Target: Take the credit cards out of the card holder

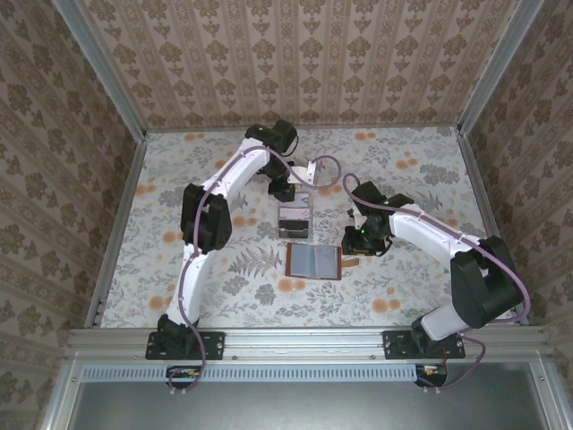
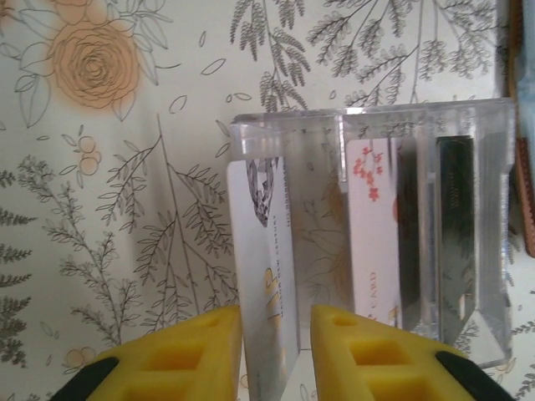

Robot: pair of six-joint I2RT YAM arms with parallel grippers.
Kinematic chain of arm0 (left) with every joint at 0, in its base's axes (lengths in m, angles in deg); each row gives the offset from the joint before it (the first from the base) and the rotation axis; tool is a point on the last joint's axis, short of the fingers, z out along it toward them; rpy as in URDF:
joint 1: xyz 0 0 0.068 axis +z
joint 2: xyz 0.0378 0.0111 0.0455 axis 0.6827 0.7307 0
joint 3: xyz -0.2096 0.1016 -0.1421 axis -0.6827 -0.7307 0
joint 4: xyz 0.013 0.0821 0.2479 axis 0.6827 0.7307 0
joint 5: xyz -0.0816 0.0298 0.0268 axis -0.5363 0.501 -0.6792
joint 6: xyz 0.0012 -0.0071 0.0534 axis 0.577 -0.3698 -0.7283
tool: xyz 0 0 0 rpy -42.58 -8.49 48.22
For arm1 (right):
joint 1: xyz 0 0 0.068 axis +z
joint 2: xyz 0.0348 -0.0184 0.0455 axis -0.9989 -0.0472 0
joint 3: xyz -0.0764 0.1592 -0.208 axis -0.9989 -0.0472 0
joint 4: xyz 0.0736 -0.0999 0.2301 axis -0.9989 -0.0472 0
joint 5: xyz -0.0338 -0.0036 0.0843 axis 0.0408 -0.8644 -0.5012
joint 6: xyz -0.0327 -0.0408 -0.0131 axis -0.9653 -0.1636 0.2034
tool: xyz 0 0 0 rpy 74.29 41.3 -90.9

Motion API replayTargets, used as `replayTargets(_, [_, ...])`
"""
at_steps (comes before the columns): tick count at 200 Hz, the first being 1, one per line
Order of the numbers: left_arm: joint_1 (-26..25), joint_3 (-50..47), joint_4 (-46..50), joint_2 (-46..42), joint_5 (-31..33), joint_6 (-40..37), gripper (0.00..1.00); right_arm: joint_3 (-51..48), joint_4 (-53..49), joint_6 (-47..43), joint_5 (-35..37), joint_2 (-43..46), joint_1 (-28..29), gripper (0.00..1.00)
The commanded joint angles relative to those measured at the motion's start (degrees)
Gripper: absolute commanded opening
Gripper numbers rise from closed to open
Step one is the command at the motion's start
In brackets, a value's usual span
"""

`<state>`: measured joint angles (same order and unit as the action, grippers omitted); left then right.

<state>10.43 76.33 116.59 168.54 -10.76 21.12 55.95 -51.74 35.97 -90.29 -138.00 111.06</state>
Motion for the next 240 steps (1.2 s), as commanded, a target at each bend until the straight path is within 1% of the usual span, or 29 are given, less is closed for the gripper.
replayTargets(1, [0.0, 1.1, -2.3, -2.2, 1.0, 1.0, 0.31, 1.9, -0.1, 0.4, -1.0, -0.8, -0.4, 0.29])
replayTargets(29, [-0.1, -1.5, -7.7, -4.7, 2.1, 3.1, 0.32, 2.2, -0.3, 0.5, -0.7, -0.5, -0.4, 0.29])
replayTargets(58, [-0.9, -7.5, -15.5, -7.5, 4.1, 5.2, 0.33, 2.3, -0.3, 0.8, -0.7, -0.2, -0.3, 0.29])
replayTargets(77, [-1.4, -11.2, -18.6, -8.3, 5.1, 5.4, 0.33, 2.2, -0.4, 0.9, -0.8, 0.0, -0.4, 0.29])
replayTargets(151, [-2.7, -13.6, -18.7, -6.8, 5.9, 5.9, 0.33, 1.5, -0.7, 0.9, -0.7, 1.0, -0.4, 0.29])
replayTargets(191, [-2.9, -14.3, -20.6, -10.2, 6.9, 7.5, 0.32, 1.5, -0.6, 1.1, -0.7, 1.4, -0.4, 0.29])
replayTargets(203, [-3.1, -15.6, -22.4, -12.2, 7.3, 9.0, 0.32, 1.4, -0.1, 1.4, -1.1, 1.3, -0.3, 0.29])
replayTargets(213, [-3.6, -17.5, -25.7, -13.9, 9.3, 11.8, 0.31, 1.2, 0.5, 1.5, -1.5, 1.1, -0.3, 0.29])
replayTargets(226, [-4.3, -20.2, -28.7, -16.4, 11.2, 16.5, 0.3, 0.8, 1.6, 1.9, -2.2, 0.9, -0.3, 0.29])
replayTargets(240, [-5.5, -23.0, -31.1, -19.2, 12.9, 23.6, 0.3, 0.2, 2.9, 2.3, -3.0, 0.4, -0.4, 0.29])
